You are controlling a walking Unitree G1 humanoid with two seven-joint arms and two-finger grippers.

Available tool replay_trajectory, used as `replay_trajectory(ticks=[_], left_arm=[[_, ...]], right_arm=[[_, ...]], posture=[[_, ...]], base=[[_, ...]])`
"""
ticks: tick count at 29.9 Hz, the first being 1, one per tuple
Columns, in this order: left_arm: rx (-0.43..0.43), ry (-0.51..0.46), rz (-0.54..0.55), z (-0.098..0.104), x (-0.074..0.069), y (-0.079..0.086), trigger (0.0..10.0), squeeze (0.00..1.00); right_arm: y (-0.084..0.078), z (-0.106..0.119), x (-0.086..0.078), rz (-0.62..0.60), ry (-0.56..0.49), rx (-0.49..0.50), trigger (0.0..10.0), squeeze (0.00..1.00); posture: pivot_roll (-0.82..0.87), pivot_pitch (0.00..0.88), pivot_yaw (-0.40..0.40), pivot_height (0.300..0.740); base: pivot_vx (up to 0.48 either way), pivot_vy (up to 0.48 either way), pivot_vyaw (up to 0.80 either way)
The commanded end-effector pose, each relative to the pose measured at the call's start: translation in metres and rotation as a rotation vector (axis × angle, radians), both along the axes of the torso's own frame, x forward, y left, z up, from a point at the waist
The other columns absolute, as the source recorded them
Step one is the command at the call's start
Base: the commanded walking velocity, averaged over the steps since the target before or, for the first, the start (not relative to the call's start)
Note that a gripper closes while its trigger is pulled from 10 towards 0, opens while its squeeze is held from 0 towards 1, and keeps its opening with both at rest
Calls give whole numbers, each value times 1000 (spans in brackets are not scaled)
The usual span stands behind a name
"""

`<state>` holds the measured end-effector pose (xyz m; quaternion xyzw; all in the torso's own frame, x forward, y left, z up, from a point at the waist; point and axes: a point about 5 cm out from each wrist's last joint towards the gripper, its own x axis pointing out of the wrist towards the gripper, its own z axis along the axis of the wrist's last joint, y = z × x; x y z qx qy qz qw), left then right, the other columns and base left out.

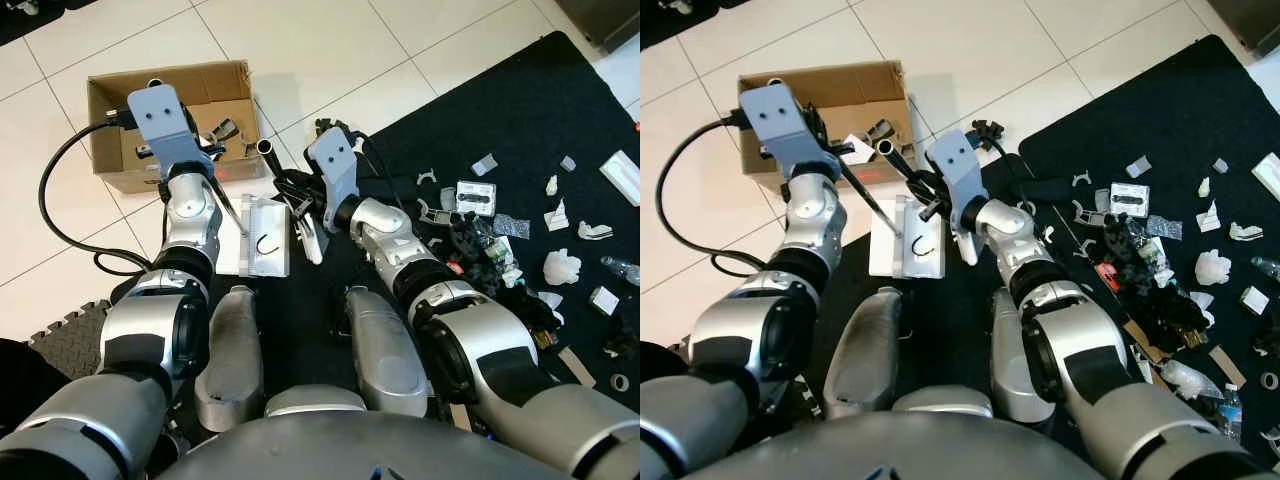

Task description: Sweep floor

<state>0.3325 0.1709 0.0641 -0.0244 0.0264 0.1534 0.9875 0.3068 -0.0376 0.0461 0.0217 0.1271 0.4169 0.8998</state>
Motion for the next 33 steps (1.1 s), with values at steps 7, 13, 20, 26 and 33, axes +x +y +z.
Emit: replay_trajectory(ticks=[7, 13, 20, 26, 33], left_arm=[[-17, 159, 14, -31, -18, -1, 10000, 0], [-16, 163, 17, -33, -19, 0, 10000, 0], [-19, 165, 14, -33, -18, -2, 10000, 0], [-20, 162, 15, -32, -18, -2, 10000, 0], [-10, 157, 16, -31, -18, -1, 10000, 0]], right_arm=[[51, 21, -2, 54, 146, 276, 10000, 0], [57, 29, -3, 125, 173, 352, 10000, 0], [57, 29, -4, 159, 176, 352, 10000, 0], [49, 46, 9, 146, 103, 400, 10000, 0], [22, 74, 29, 94, -44, 451, 10000, 0]], posture=[[-37, 202, -38, 740], [-37, 202, -39, 740], [-37, 202, -39, 740], [-45, 204, -38, 740], [-51, 205, -37, 740]], base=[[0, 0, 0], [0, 0, 0], [0, 0, 0], [0, 0, 0], [0, 0, 0]])
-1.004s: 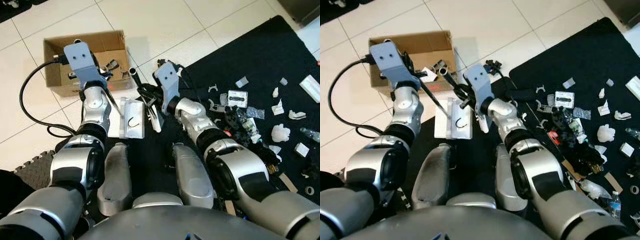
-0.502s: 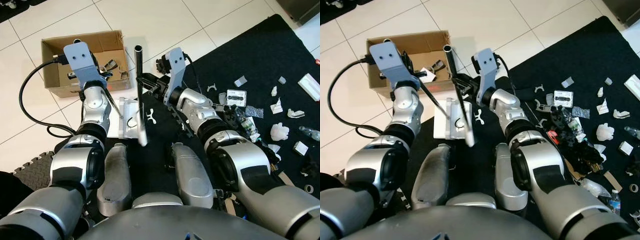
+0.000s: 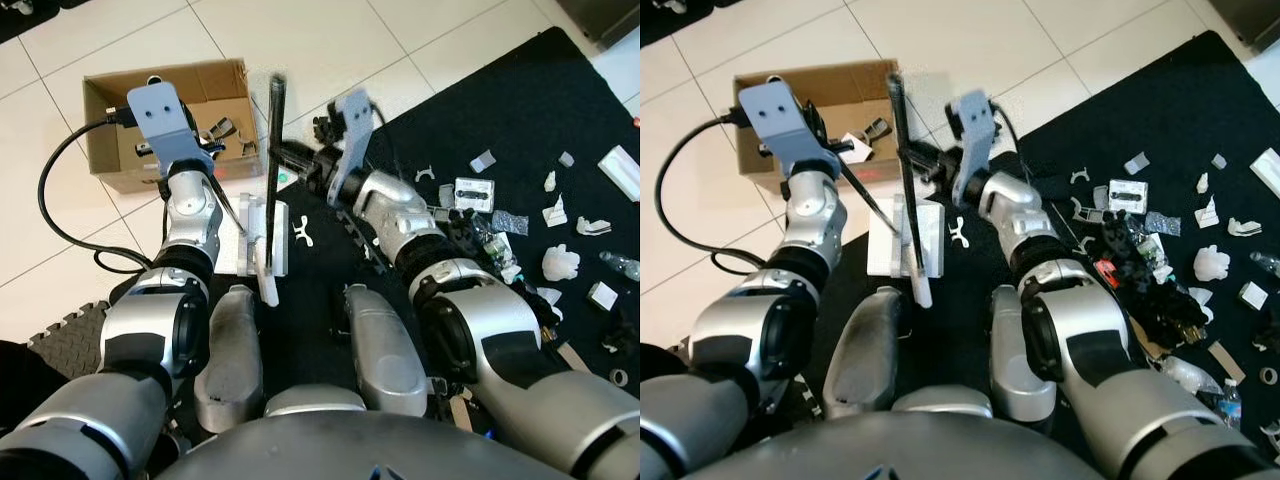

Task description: Sweep floor

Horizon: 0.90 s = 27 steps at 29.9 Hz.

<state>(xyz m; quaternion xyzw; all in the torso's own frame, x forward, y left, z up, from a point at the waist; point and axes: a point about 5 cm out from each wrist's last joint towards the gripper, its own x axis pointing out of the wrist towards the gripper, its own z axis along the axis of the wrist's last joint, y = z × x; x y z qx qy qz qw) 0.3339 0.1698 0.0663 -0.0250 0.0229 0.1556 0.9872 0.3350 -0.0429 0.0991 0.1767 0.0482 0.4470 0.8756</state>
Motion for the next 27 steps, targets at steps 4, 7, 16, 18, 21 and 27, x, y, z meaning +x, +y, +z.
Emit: replay_trajectory(ticks=[4, 7, 16, 18, 21, 27], left_arm=[[22, 104, 0, -23, -13, -1, 10000, 0], [17, 100, 8, -21, -12, 0, 10000, 0], [9, 88, 53, -10, -4, 22, 10000, 0], [17, 92, 44, -9, -2, 23, 10000, 0], [41, 95, -8, -7, 1, 14, 10000, 0], [50, 86, -64, -6, 3, 1, 10000, 0]], right_arm=[[-18, 46, 17, -102, -139, 161, 10000, 0], [-25, 49, 20, -131, -153, 161, 10000, 0], [-43, 49, 25, -227, -163, 126, 10000, 0], [-40, 46, 24, -222, -155, 122, 10000, 0], [-33, 37, 19, -212, -121, 97, 10000, 0], [-32, 27, 17, -223, -98, 60, 10000, 0]], posture=[[-56, 204, -33, 740], [-61, 203, -31, 740], [-68, 206, -29, 740], [-68, 206, -29, 740], [-72, 204, -28, 740], [-71, 200, -26, 740]], base=[[0, 0, 0], [0, 0, 0], [0, 0, 0], [0, 0, 0], [0, 0, 0], [0, 0, 0]])
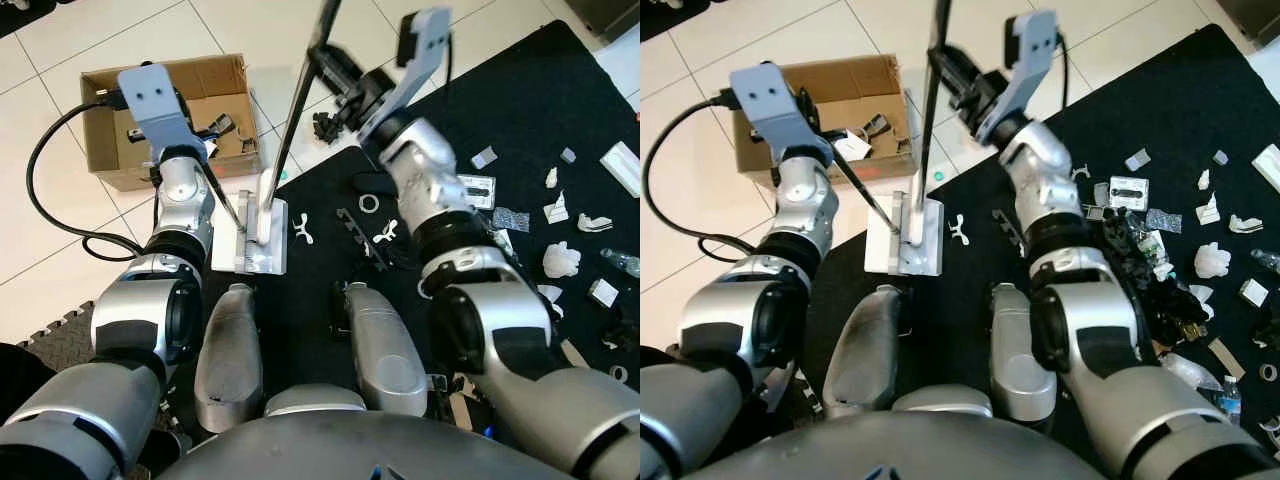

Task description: Sweep floor

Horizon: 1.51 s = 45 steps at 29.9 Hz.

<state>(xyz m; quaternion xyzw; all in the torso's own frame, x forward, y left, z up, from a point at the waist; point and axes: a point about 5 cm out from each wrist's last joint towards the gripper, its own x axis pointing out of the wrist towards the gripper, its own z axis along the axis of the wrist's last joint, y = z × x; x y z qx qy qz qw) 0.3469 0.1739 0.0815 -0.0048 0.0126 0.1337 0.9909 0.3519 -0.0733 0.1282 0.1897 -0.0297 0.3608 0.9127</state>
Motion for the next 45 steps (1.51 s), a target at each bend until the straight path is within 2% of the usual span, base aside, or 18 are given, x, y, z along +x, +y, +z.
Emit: replay_trajectory(ticks=[1, 4, 12, 15, 18, 23, 26, 27, 32, 35, 37, 39, 45], left_arm=[[10, 102, -17, -21, -10, -4, 10000, 0], [6, 97, -60, -20, -8, -19, 10000, 0], [35, 91, -55, -18, -7, -20, 10000, 0], [116, 63, -7, -15, -8, -9, 10000, 0], [141, 52, 8, -13, -9, -6, 10000, 0], [154, 27, 65, -10, -10, 4, 10000, 0], [154, 27, 65, -10, -10, 4, 10000, 0], [166, 13, 97, -6, -9, 10, 10000, 0], [174, -11, 107, -1, -7, 12, 10000, 0], [85, -32, 107, 2, -5, 12, 10000, 0], [61, -36, 102, 3, -5, 11, 10000, 0], [-10, -51, 93, 5, -3, 7, 10000, 0], [-97, -86, 83, 13, 3, -3, 10000, 0]], right_arm=[[-2, -2, 0, -10, 1, -11, 10000, 0], [-1, -6, -1, -17, 17, -15, 10000, 0], [0, -6, -1, -20, 19, -18, 10000, 0], [-4, -7, 0, -26, 19, -23, 10000, 0], [-5, -7, 0, -28, 19, -24, 10000, 0], [-5, -7, 0, -29, 22, -24, 10000, 0], [-5, -7, 0, -29, 22, -24, 10000, 0], [-5, -8, 1, -28, 24, -25, 10000, 0], [-5, -8, 1, -28, 26, -26, 10000, 0], [-6, -9, 1, -31, 30, -28, 10000, 0], [-6, -10, 1, -32, 30, -29, 10000, 0], [-7, -10, 0, -36, 33, -29, 10000, 0], [-10, -12, 0, -45, 39, -30, 10000, 0]], posture=[[-71, 200, -26, 740], [-72, 197, -24, 740], [-72, 194, -24, 740], [-60, 184, -19, 740], [-60, 184, -19, 740], [-49, 177, -18, 740], [-49, 177, -18, 740], [-49, 177, -18, 740], [-44, 175, -19, 740], [-45, 179, -16, 740], [-45, 179, -16, 740], [-48, 182, -13, 740], [-48, 185, -12, 740]], base=[[0, 0, 0], [0, 0, 0], [0, 0, 0], [0, 0, 0], [0, 0, 0], [0, 0, 0], [0, 0, 0], [0, 0, 0], [0, 0, 0], [0, 0, 0], [0, 0, 0], [0, 0, 0], [0, 0, 0]])
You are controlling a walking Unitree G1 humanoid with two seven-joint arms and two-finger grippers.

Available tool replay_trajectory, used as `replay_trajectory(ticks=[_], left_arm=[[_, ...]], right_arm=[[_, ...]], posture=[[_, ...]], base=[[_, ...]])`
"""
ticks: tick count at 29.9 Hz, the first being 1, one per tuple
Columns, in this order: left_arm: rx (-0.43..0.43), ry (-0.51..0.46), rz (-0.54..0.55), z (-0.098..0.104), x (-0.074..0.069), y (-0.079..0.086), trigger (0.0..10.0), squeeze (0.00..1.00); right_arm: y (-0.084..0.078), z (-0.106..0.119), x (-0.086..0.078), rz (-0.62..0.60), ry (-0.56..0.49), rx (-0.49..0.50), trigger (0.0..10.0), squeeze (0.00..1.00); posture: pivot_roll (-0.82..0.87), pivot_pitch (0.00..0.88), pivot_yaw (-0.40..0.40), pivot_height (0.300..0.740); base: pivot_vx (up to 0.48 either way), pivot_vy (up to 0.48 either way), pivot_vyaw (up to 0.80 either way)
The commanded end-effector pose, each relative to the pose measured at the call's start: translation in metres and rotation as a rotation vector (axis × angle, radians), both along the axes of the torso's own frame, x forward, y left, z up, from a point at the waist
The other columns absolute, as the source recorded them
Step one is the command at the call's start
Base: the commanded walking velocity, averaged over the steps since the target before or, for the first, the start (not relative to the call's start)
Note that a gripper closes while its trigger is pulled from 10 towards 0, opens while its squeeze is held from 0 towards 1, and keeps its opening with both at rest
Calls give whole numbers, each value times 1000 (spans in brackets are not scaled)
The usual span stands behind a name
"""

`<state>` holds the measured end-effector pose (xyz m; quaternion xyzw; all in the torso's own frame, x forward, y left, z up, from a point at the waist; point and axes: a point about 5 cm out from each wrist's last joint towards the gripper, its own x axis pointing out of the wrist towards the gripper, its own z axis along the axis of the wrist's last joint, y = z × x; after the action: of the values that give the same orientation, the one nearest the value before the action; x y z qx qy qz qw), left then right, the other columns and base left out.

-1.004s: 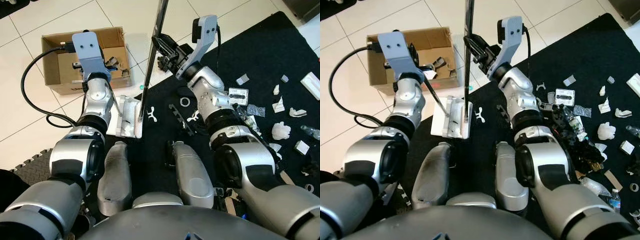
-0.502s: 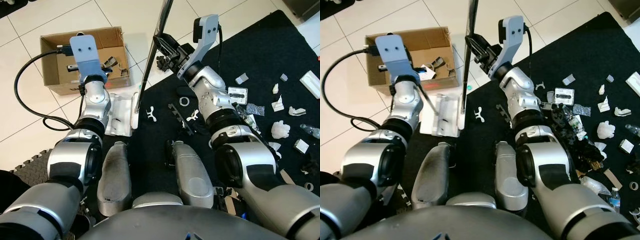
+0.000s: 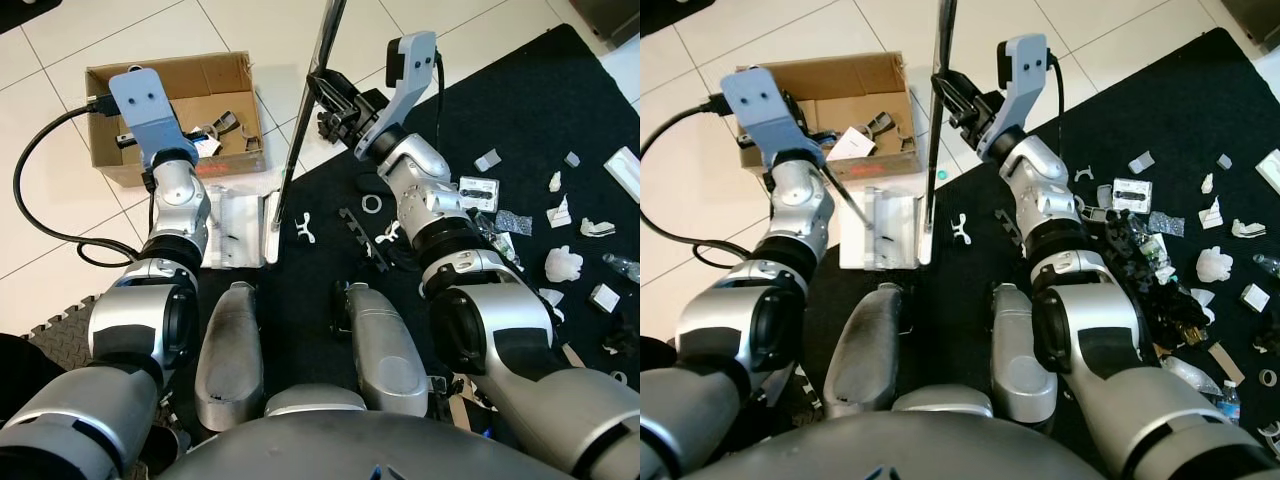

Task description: Sweep floor

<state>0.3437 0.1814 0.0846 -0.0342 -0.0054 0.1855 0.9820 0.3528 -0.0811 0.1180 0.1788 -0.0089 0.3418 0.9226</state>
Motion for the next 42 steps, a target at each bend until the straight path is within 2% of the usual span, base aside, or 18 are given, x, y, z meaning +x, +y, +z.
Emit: replay_trajectory(ticks=[1, 6, 15, 22, 28, 30, 32, 33, 35, 42], left_arm=[[-42, -46, -23, 10, 6, -10, 10000, 0], [-77, -62, -44, 16, 10, -14, 10000, 0], [-117, -17, -110, 9, 11, -22, 10000, 0], [-124, -8, -134, 9, 11, -32, 10000, 0], [-148, -21, -142, 11, 11, -46, 10000, 0], [-49, -62, -181, 18, 11, -54, 10000, 0], [-49, -62, -181, 18, 11, -54, 10000, 0], [2, -74, -206, 20, 11, -58, 10000, 0], [32, -77, -224, 21, 11, -59, 10000, 0], [94, -74, -244, 17, 8, -59, 10000, 0]], right_arm=[[-2, -2, -1, -11, 1, 7, 10000, 0], [-2, -3, 0, -15, 2, 7, 10000, 0], [-2, -2, 0, -17, 1, 10, 10000, 0], [-3, -3, 0, -20, 2, 9, 10000, 0], [-3, -2, 1, -23, -1, -1, 10000, 0], [0, 2, 4, -34, -23, -34, 10000, 0], [0, 2, 4, -34, -23, -34, 10000, 0], [1, 5, 6, -37, -29, -38, 10000, 0], [1, 7, 7, -38, -33, -36, 10000, 0], [0, 9, 9, -46, -28, -25, 10000, 0]], posture=[[-48, 185, -12, 740], [-44, 187, -10, 740], [-48, 190, -9, 740], [-52, 191, -9, 740], [-51, 190, -10, 740], [-51, 190, -10, 740], [-51, 190, -10, 740], [-45, 188, -11, 740], [-44, 187, -12, 740], [-42, 188, -13, 740]], base=[[0, 0, 0], [0, 0, 0], [0, 0, 0], [0, 0, 0], [0, 0, 0], [0, 0, 0], [0, 0, 0], [0, 0, 0], [0, 0, 0], [0, 0, 0]])
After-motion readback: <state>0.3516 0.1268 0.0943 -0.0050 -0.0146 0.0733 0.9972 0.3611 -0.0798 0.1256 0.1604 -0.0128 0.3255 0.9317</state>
